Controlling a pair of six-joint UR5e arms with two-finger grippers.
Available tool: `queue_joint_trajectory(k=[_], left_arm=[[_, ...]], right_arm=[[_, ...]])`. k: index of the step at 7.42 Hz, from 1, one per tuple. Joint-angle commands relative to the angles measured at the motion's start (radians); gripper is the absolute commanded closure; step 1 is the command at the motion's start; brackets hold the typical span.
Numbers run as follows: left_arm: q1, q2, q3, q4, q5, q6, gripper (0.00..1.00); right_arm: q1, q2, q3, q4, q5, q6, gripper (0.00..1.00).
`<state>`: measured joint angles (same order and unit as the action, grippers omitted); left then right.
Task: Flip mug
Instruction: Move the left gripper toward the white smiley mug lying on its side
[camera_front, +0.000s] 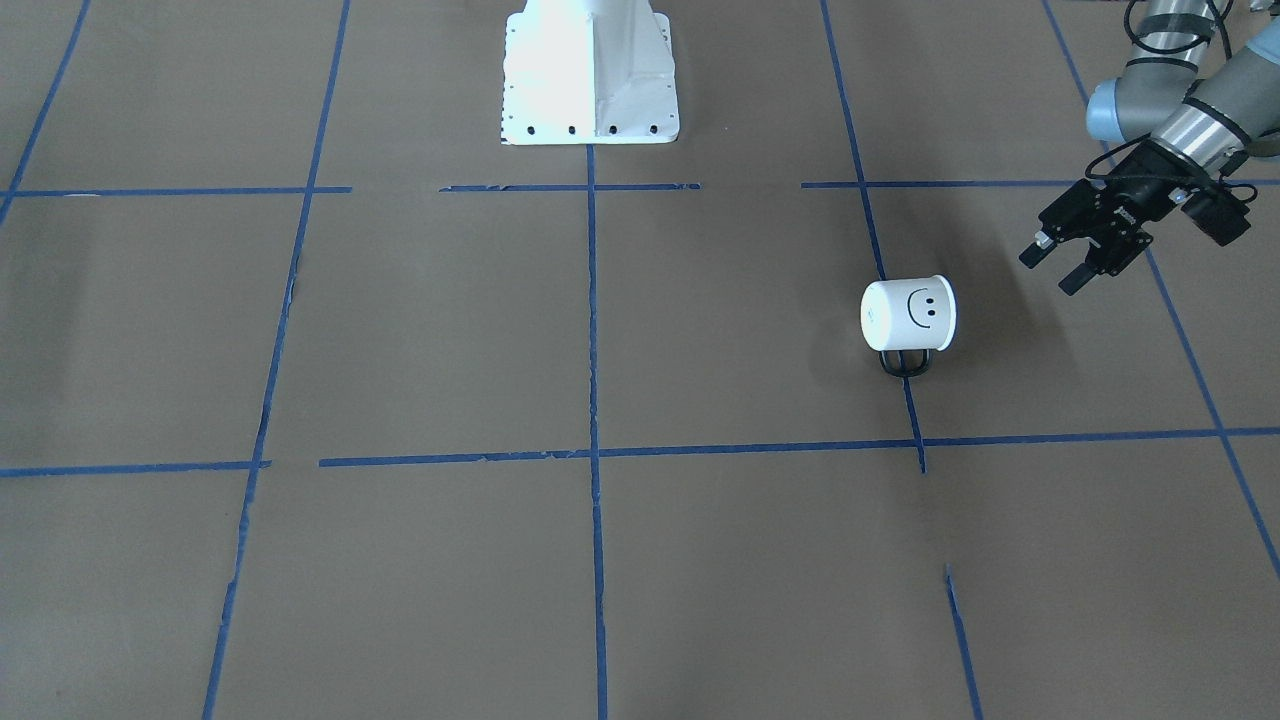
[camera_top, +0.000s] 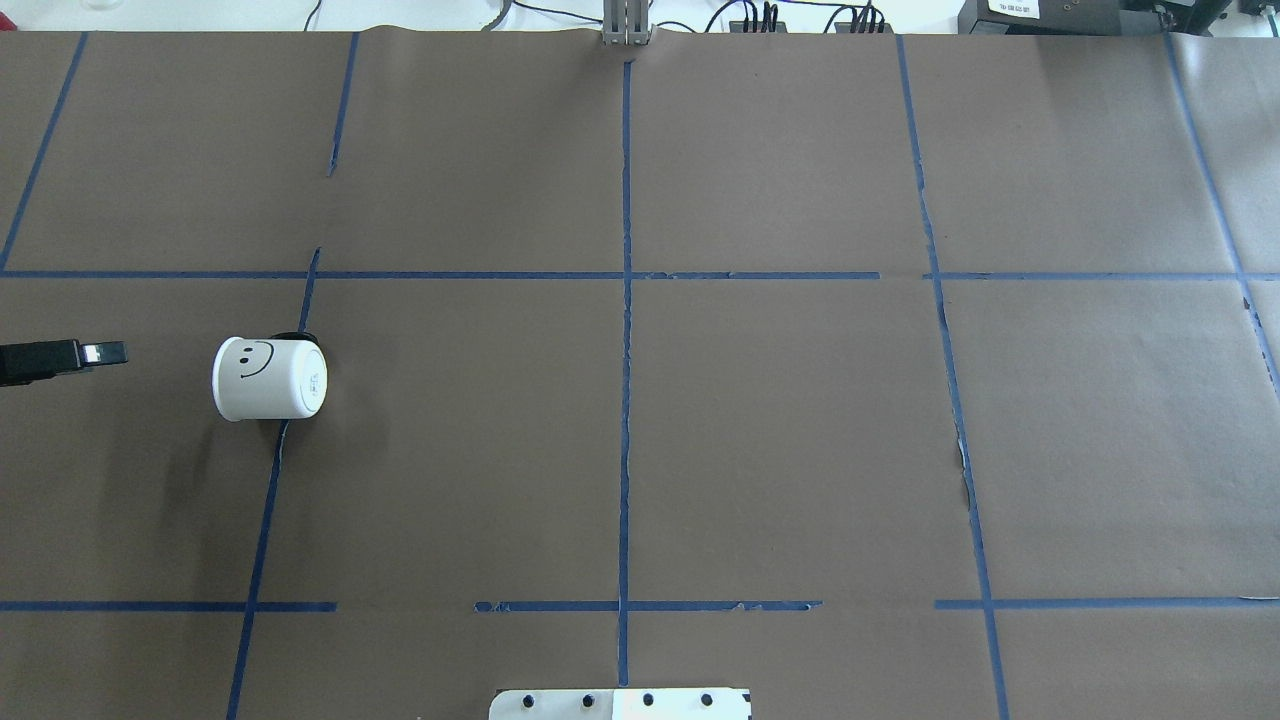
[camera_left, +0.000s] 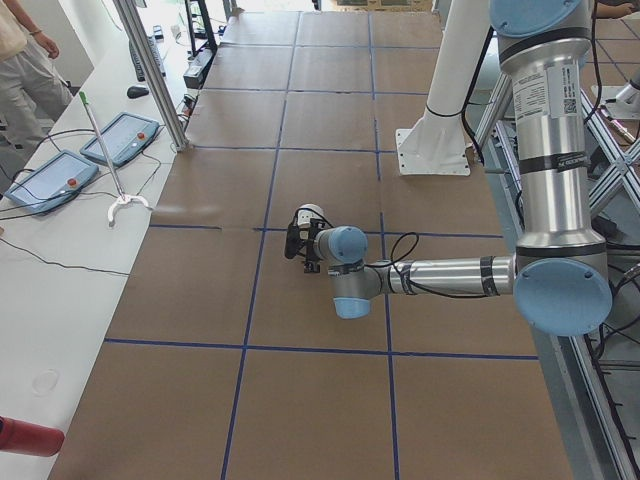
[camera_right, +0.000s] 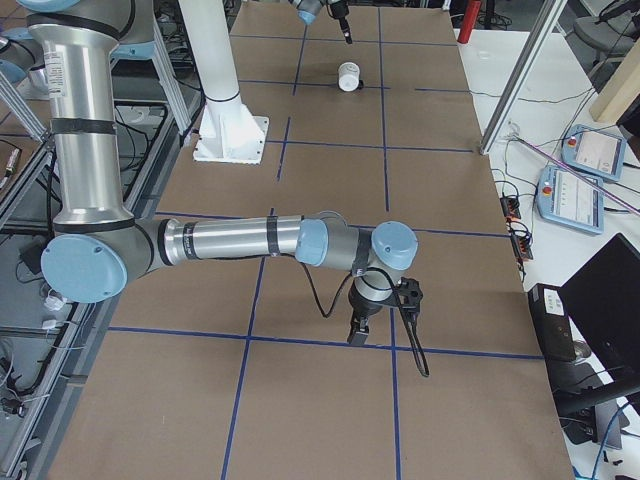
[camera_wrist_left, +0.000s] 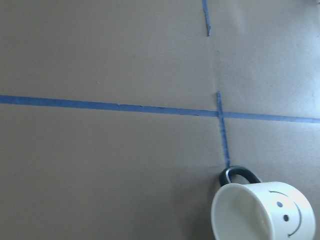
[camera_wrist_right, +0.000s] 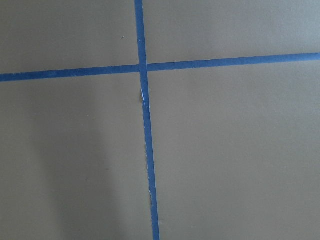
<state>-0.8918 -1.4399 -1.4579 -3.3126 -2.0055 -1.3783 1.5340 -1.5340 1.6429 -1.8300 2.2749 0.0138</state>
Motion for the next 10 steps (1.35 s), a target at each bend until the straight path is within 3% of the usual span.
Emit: queue_joint_trajectory(k=[1,2,6,7,8,9,10], left_arm=[[0.098,-0.110,0.130,-0.216,0.179,-0.155,0.00],[0.146,-0.150,0.160,-0.232,0.233,-0.159,0.00],[0.223,-0.177,0.205,-0.289,0.245,-0.180,0.00],[0.228,-0.189,0.206,-0.314,0.245,-0.200,0.15],[0.229,-0.192,0.205,-0.329,0.231,-0.214,0.63],[0.229,-0.194,0.208,-0.329,0.115,-0.259,1.00],[0.228,-0.209,0.208,-0.331,0.093,-0.299,1.00]], right_arm=[[0.000,0.000,0.000,0.000,0.000,0.000,0.00],[0.000,-0.002,0.000,0.000,0.000,0.000,0.00],[0.000,-0.002,0.000,0.000,0.000,0.000,0.00],[0.000,0.000,0.000,0.000,0.000,0.000,0.00],[0.000,0.000,0.000,0.000,0.000,0.000,0.00],[0.000,-0.002,0.000,0.000,0.000,0.000,0.00],[0.000,-0.002,0.000,0.000,0.000,0.000,0.00]])
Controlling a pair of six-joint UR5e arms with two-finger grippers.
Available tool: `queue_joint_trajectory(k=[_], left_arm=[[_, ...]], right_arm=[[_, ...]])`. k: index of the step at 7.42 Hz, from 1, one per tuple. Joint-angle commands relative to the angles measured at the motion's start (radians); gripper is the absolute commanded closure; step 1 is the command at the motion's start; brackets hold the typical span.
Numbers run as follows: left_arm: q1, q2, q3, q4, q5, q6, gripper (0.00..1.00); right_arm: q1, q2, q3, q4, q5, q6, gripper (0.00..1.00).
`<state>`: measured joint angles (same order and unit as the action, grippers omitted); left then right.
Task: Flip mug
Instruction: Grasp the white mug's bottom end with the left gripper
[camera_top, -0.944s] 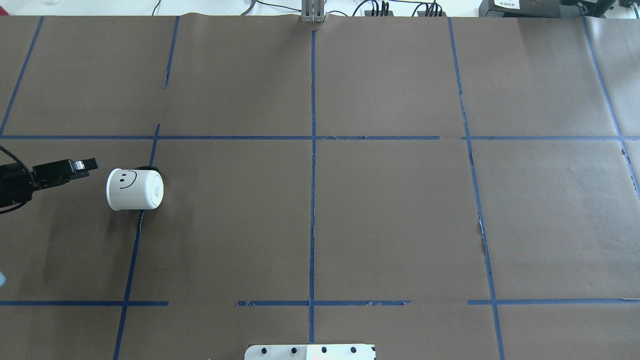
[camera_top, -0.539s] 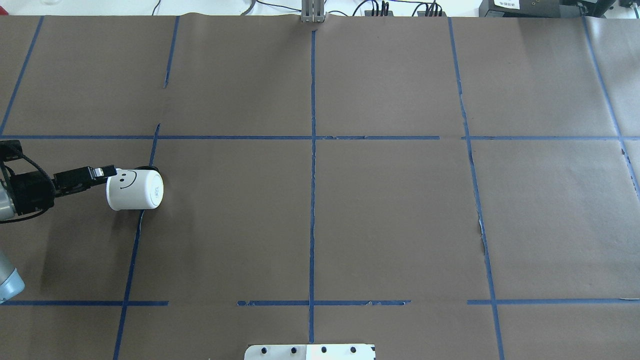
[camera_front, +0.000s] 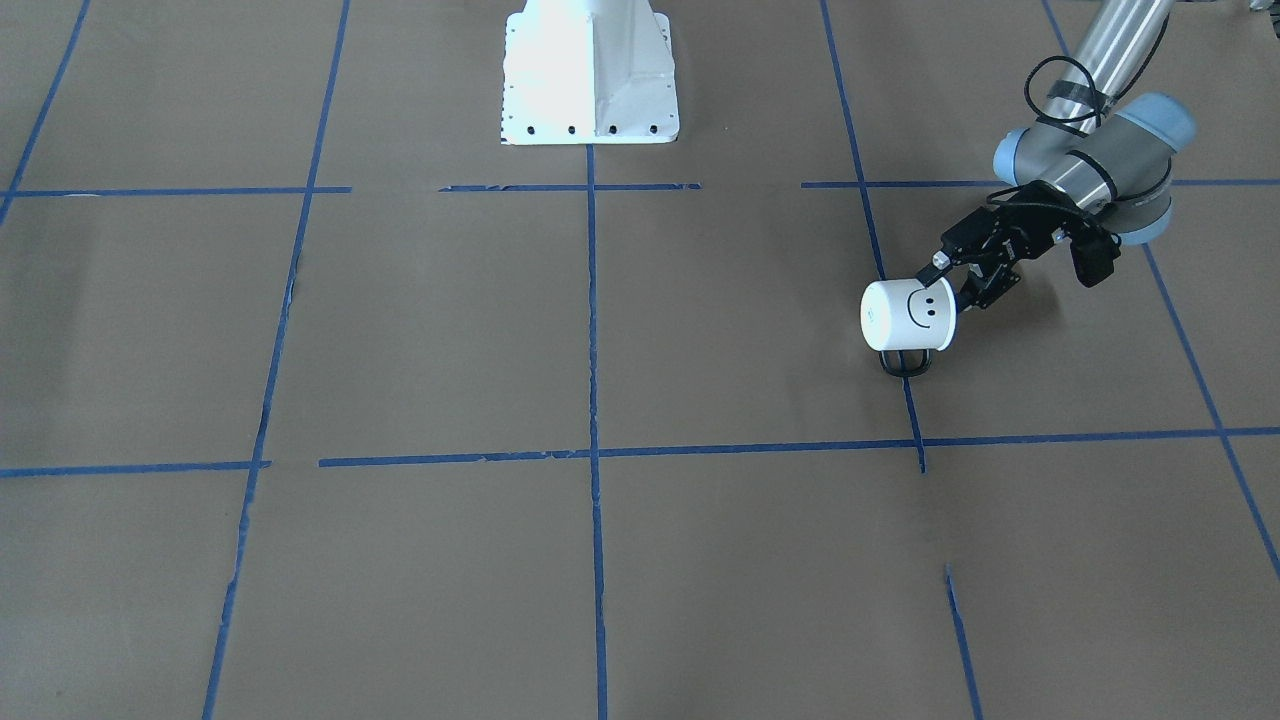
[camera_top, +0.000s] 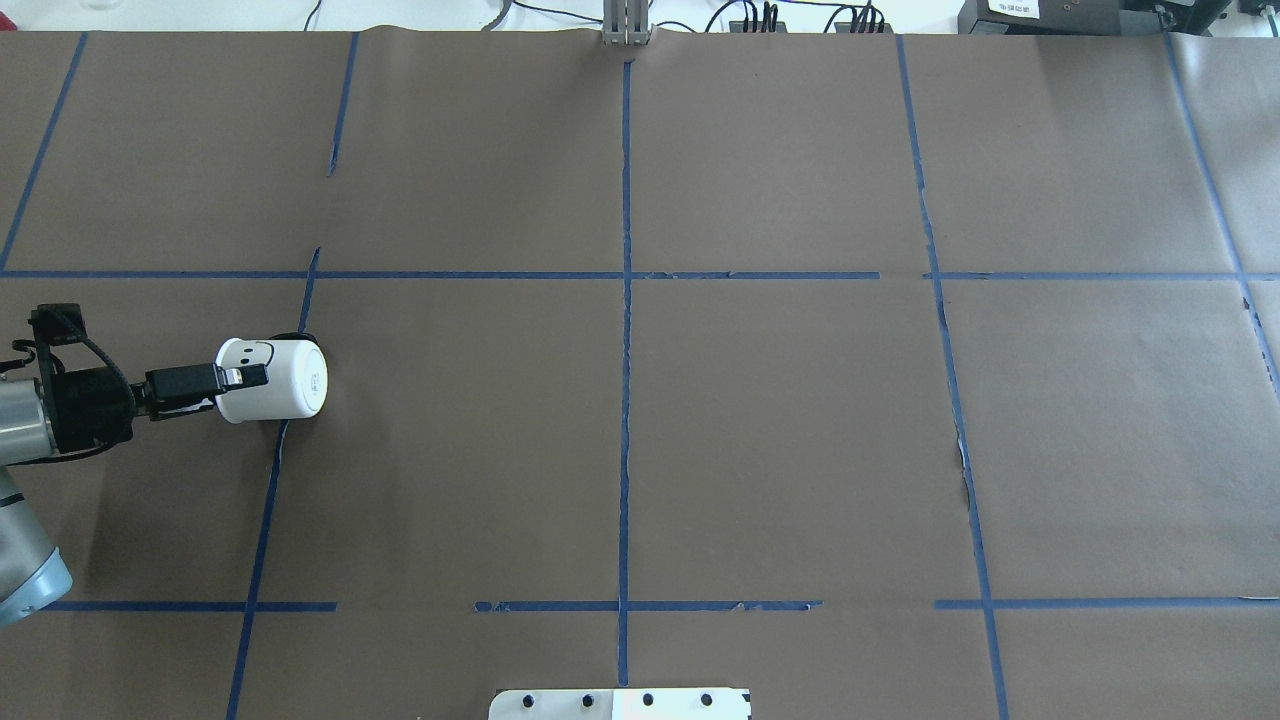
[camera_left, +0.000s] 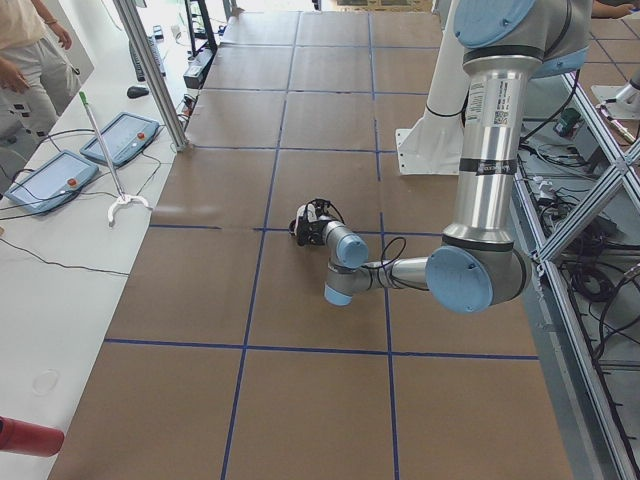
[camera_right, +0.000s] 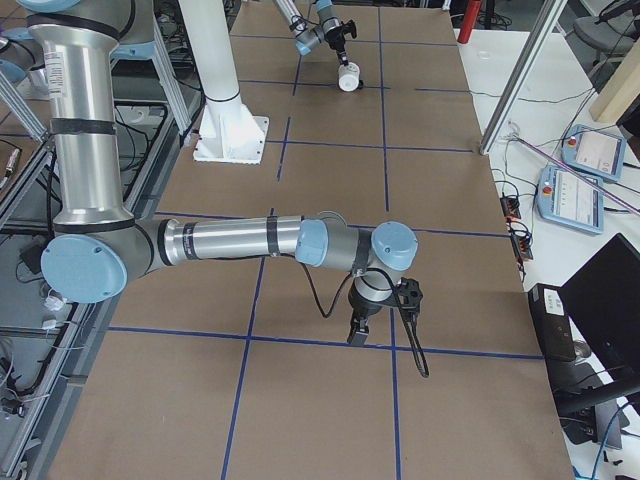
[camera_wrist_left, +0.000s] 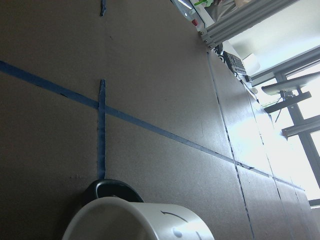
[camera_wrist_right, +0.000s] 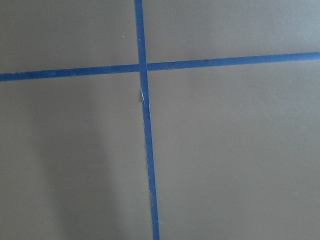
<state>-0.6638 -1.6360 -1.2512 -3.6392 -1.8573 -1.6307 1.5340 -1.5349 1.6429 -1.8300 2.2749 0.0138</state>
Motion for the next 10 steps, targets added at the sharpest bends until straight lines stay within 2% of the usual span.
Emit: queue_joint_trajectory(k=[1,4,5,6,7,10], left_arm=[[-0.003,-0.025,-0.002,-0.004,-0.053,-0.085,1.00],[-0.052,-0.057,-0.005,-0.001,-0.053,-0.156,1.00],[-0.081,-0.103,-0.007,0.005,-0.065,-0.188,1.00],[-0.103,-0.140,-0.013,0.042,-0.141,-0.192,1.00],[-0.111,-0.145,-0.060,0.113,-0.179,-0.181,1.00],[-0.154,-0.151,-0.213,0.452,-0.403,-0.172,1.00]], right_arm=[[0.000,-0.001,0.000,0.000,0.000,0.000,0.00],[0.000,0.001,0.000,0.000,0.000,0.000,0.00],[0.000,-0.001,0.000,0.000,0.000,0.000,0.00],[0.000,-0.001,0.000,0.000,0.000,0.000,0.00],[0.000,-0.001,0.000,0.000,0.000,0.000,0.00],[0.000,0.001,0.000,0.000,0.000,0.000,0.00]])
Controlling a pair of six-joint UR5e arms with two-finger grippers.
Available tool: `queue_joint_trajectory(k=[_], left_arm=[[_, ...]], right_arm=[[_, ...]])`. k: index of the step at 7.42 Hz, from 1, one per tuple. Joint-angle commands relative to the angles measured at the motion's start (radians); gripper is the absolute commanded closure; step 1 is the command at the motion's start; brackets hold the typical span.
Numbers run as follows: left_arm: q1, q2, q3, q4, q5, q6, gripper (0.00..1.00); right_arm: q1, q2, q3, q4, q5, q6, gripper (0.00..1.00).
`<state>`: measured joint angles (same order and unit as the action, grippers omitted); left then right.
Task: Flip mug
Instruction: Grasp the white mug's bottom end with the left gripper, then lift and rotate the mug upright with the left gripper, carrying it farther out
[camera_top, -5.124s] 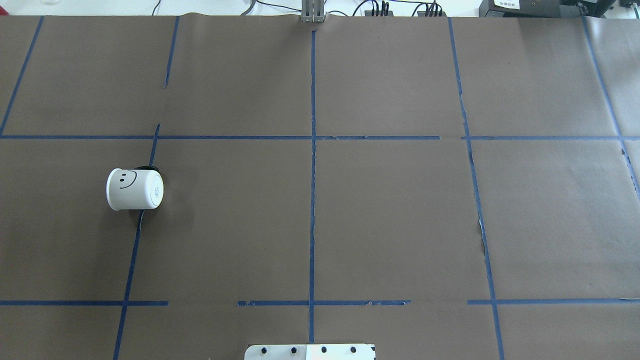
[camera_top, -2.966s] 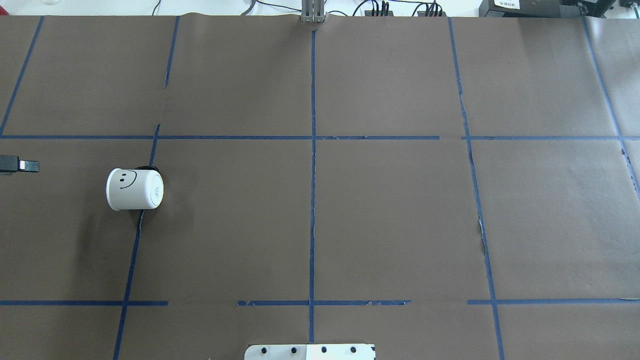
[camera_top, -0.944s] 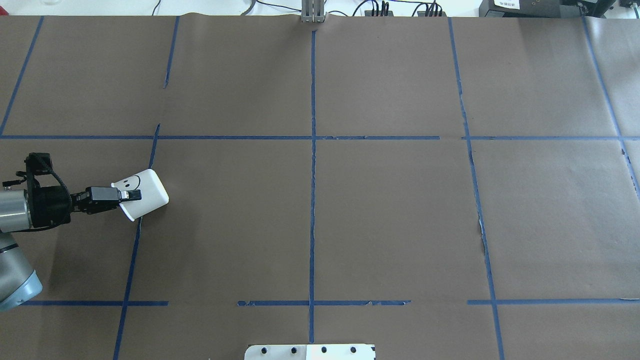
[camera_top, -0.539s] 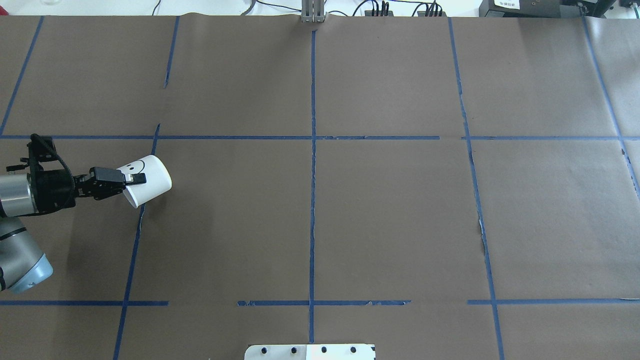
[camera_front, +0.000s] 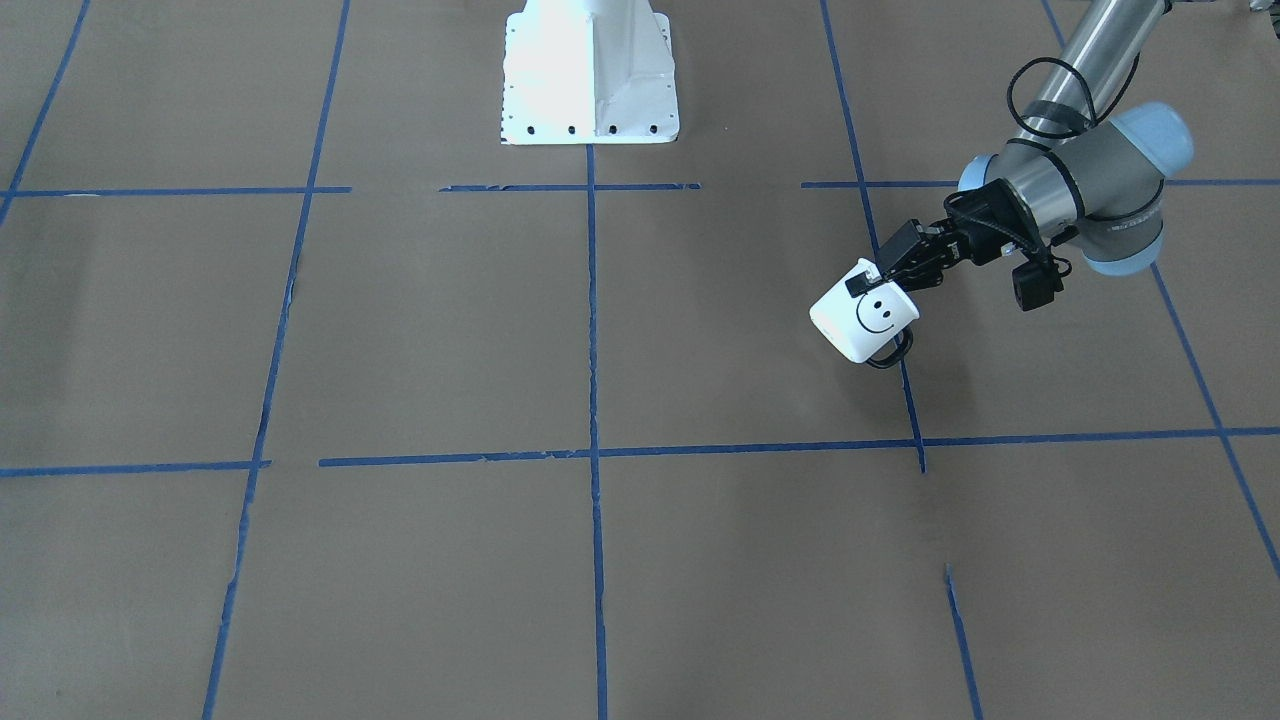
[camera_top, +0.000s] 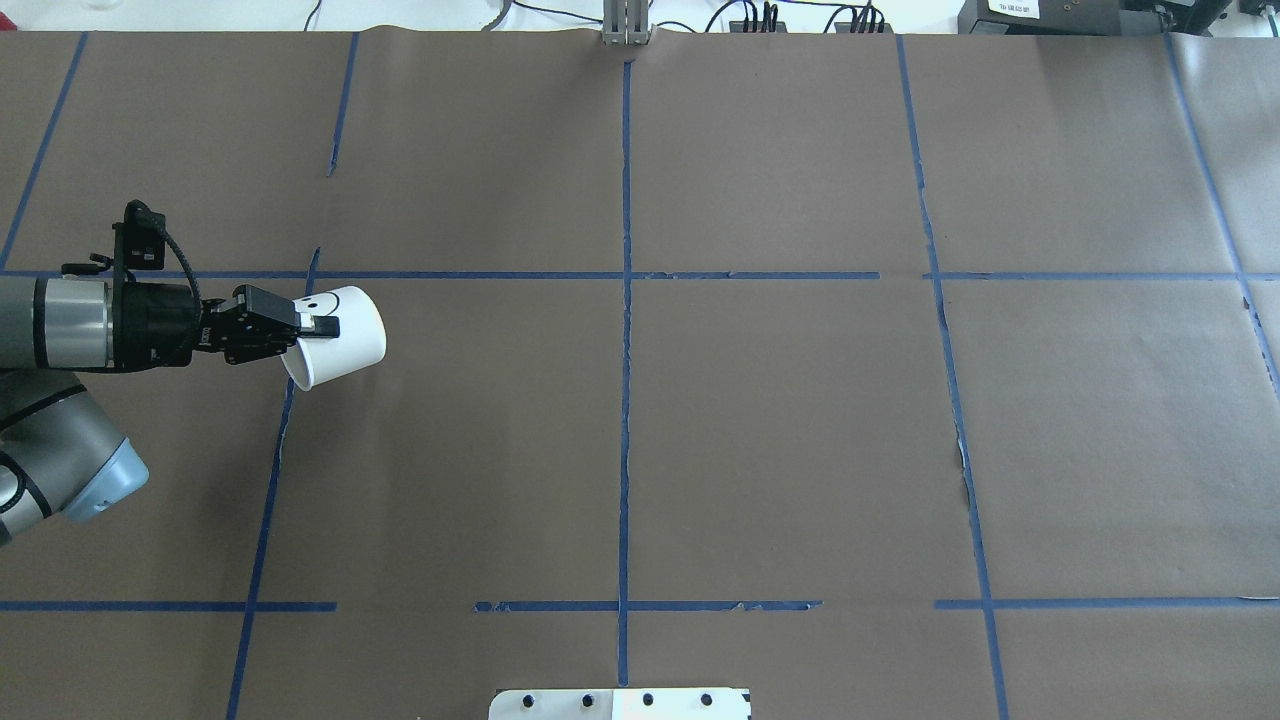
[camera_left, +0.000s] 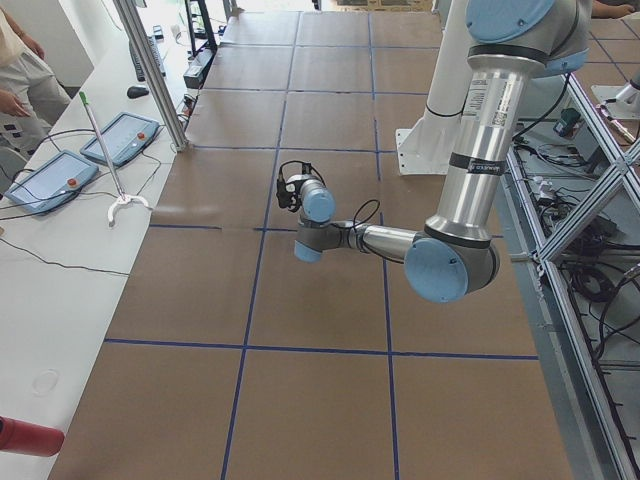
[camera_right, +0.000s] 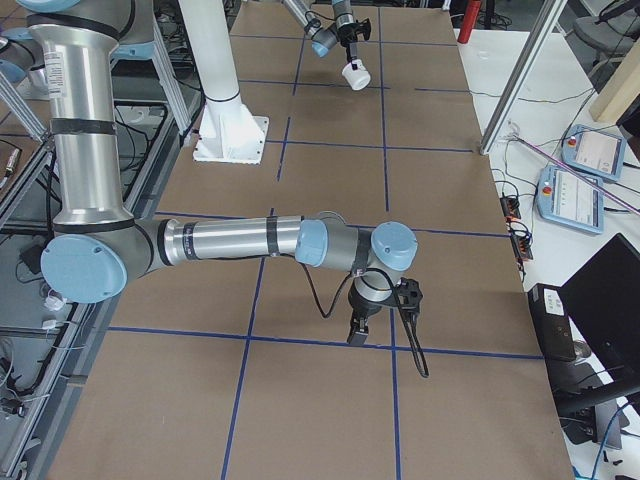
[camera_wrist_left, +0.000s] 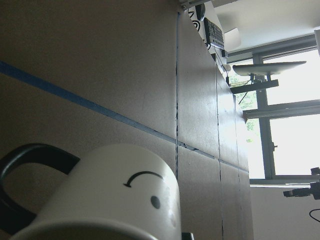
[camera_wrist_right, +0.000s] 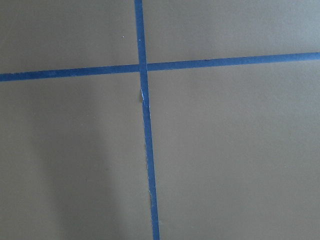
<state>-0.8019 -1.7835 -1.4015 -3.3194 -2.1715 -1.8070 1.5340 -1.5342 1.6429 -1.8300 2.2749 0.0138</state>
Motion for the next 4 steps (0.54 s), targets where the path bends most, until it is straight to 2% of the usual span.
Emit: queue_joint_trajectory(k=[1,2,4], left_arm=[[-0.013,-0.039,-0.098,0.271,-0.128,0.006,1.00],[-0.013,-0.112,-0.114,0.429,-0.161,0.009,1.00],[-0.005,-0.276,-0.116,0.780,-0.168,0.093,1.00]], right_arm=[[0.000,0.000,0.000,0.000,0.000,0.000,0.00],[0.000,0.000,0.000,0.000,0.000,0.000,0.00],[0.000,0.000,0.000,0.000,0.000,0.000,0.00]])
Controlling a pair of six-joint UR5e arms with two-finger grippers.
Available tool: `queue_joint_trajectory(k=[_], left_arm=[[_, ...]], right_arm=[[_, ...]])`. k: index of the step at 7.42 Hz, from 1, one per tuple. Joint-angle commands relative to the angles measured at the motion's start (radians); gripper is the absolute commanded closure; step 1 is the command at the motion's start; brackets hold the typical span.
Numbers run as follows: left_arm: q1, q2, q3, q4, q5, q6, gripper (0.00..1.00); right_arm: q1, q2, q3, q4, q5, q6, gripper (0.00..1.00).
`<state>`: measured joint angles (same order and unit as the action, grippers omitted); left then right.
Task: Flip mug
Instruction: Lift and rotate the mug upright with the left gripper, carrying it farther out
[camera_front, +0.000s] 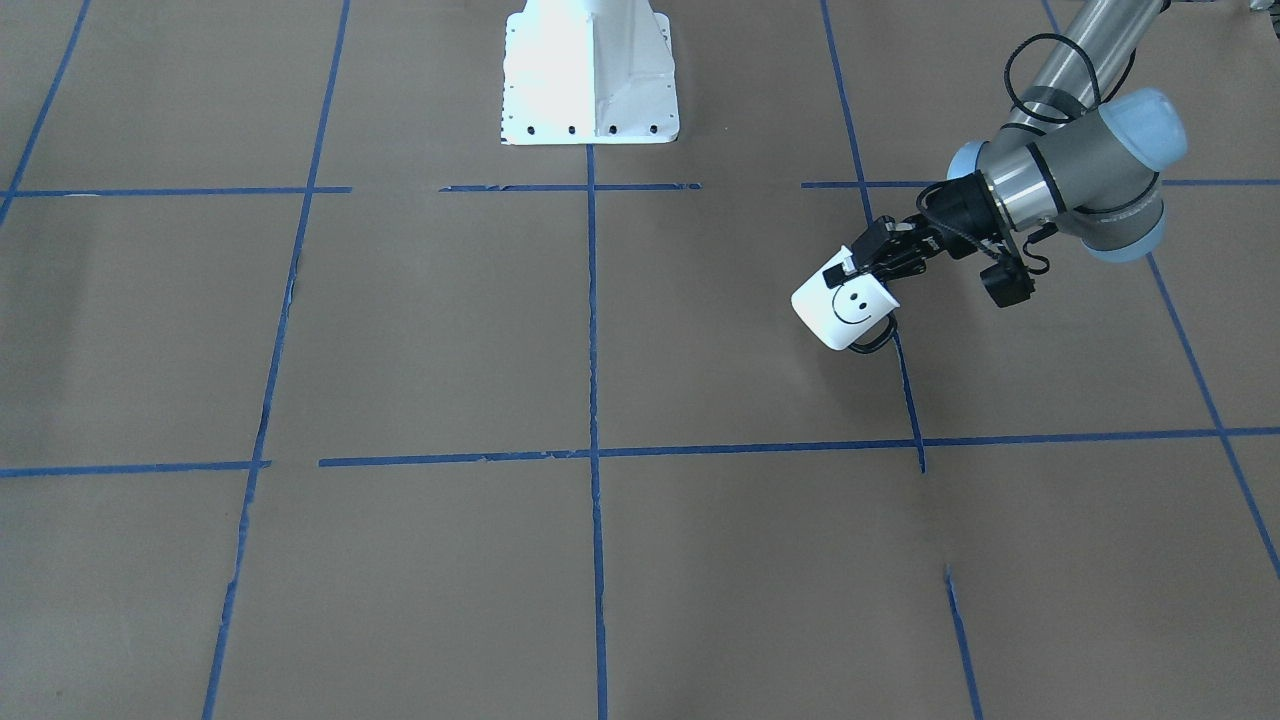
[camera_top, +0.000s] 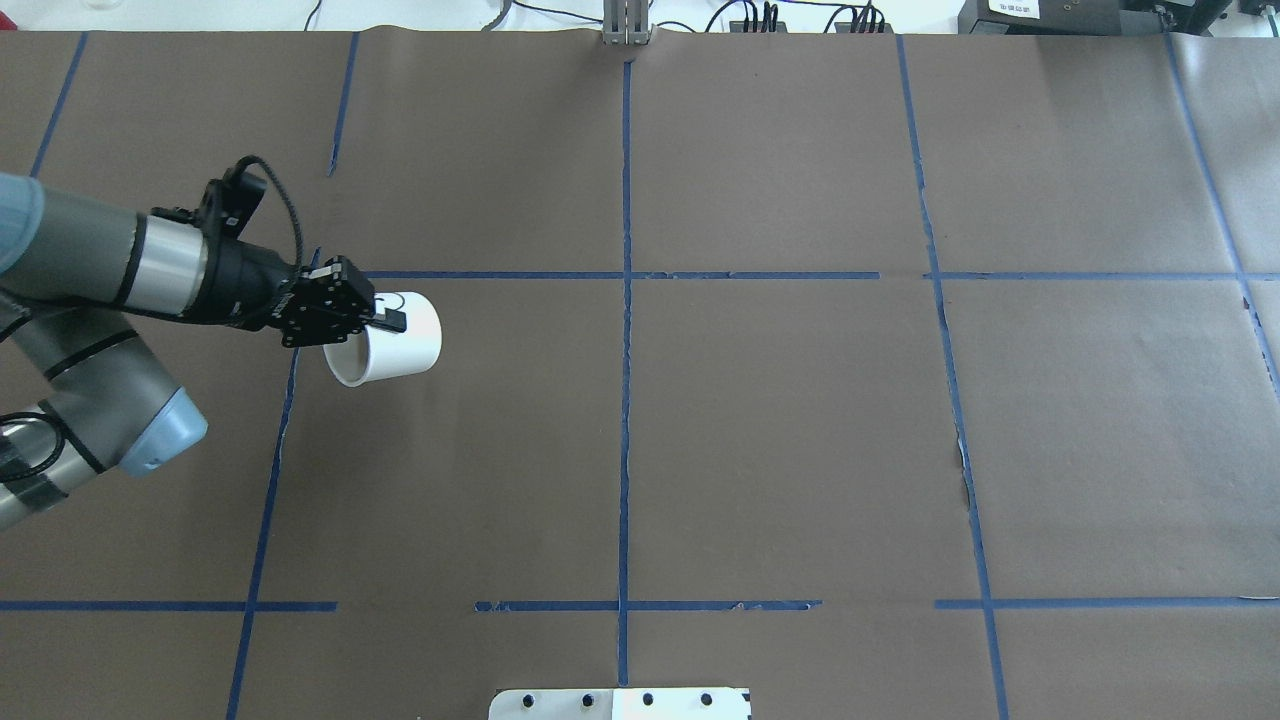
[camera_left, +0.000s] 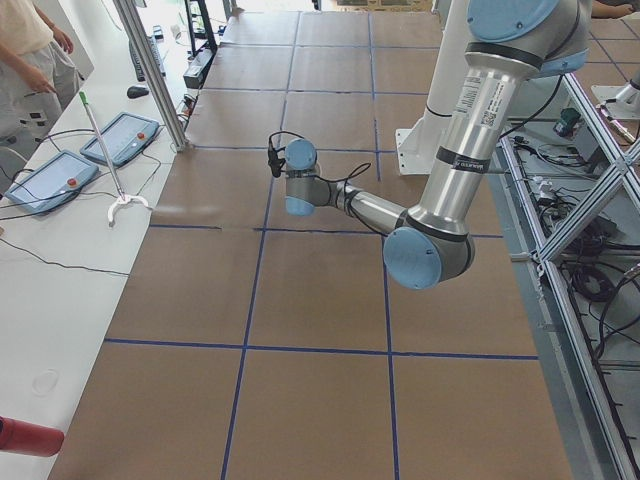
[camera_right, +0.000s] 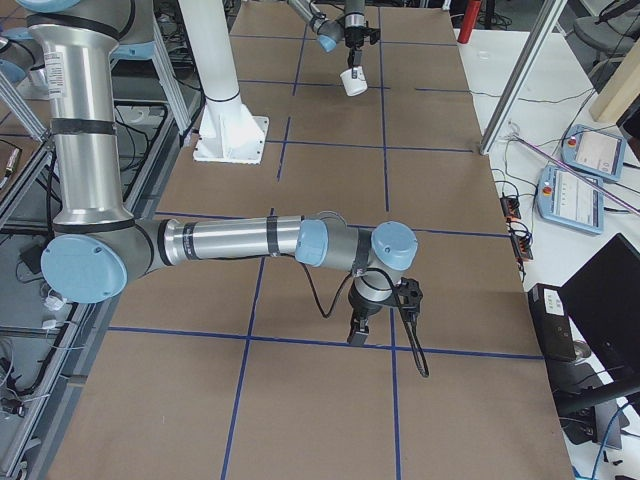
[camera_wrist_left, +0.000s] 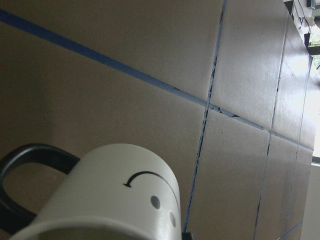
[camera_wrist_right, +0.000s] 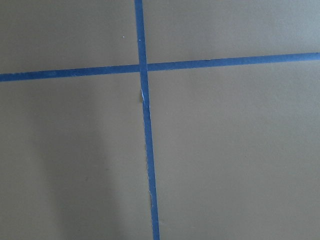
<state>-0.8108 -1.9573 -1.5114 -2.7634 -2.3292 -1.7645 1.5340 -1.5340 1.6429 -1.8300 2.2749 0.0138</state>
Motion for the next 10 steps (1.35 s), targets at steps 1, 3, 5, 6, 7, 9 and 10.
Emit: queue_joint_trajectory(k=[1,3,5,6,7,9,10], left_arm=[[0.008,-0.156,-0.006,0.358,-0.010,0.118,1.00],[0.047,-0.275,-0.006,0.721,-0.009,0.296,1.00],[0.137,-0.418,0.034,1.025,0.004,0.379,1.00],[0.154,-0.455,0.103,1.032,0.004,0.378,1.00],[0.172,-0.521,0.194,1.045,0.004,0.378,1.00],[0.191,-0.584,0.269,1.056,0.004,0.369,1.00],[0.196,-0.595,0.292,1.061,0.005,0.367,0.93]], right_arm=[[0.000,0.000,0.000,0.000,0.000,0.000,0.00],[0.000,0.000,0.000,0.000,0.000,0.000,0.00],[0.000,0.000,0.000,0.000,0.000,0.000,0.00],[0.000,0.000,0.000,0.000,0.000,0.000,0.00],[0.000,0.000,0.000,0.000,0.000,0.000,0.00],[0.000,0.000,0.000,0.000,0.000,0.000,0.00],[0.000,0.000,0.000,0.000,0.000,0.000,0.00]])
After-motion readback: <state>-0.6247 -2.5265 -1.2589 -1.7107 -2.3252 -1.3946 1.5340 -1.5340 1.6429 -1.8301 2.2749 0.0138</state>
